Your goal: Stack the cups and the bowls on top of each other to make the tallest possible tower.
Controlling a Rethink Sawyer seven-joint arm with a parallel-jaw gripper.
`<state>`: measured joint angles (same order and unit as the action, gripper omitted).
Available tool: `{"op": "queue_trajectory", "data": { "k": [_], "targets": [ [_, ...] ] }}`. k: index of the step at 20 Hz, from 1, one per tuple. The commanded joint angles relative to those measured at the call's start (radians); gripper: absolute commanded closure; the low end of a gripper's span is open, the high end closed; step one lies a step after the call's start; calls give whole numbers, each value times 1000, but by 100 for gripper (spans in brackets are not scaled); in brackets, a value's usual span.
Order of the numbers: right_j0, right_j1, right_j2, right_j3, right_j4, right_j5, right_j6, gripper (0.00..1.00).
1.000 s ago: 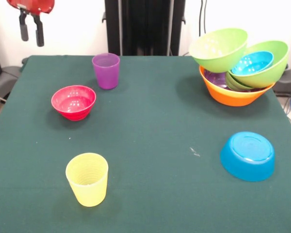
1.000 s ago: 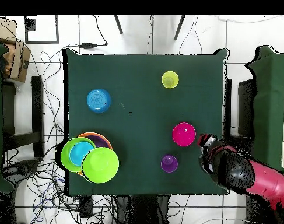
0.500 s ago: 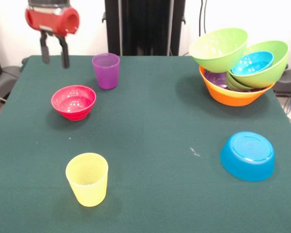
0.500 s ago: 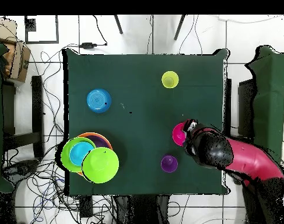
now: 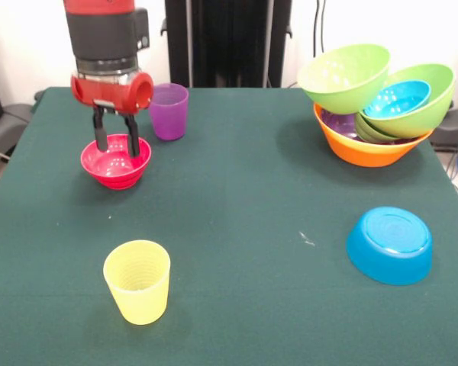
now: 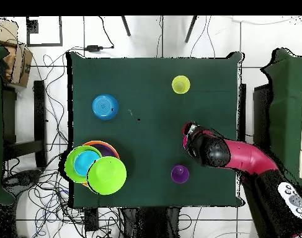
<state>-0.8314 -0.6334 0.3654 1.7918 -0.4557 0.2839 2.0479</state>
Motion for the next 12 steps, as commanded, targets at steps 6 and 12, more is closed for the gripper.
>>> {"op": "queue_trajectory", "data": {
  "k": [6,12],
  "targets": [
    [37,97,-28,-75,-89,-69,-2,0],
    [65,85,-59,-51,-90,-104,31,0]
  ]
}}
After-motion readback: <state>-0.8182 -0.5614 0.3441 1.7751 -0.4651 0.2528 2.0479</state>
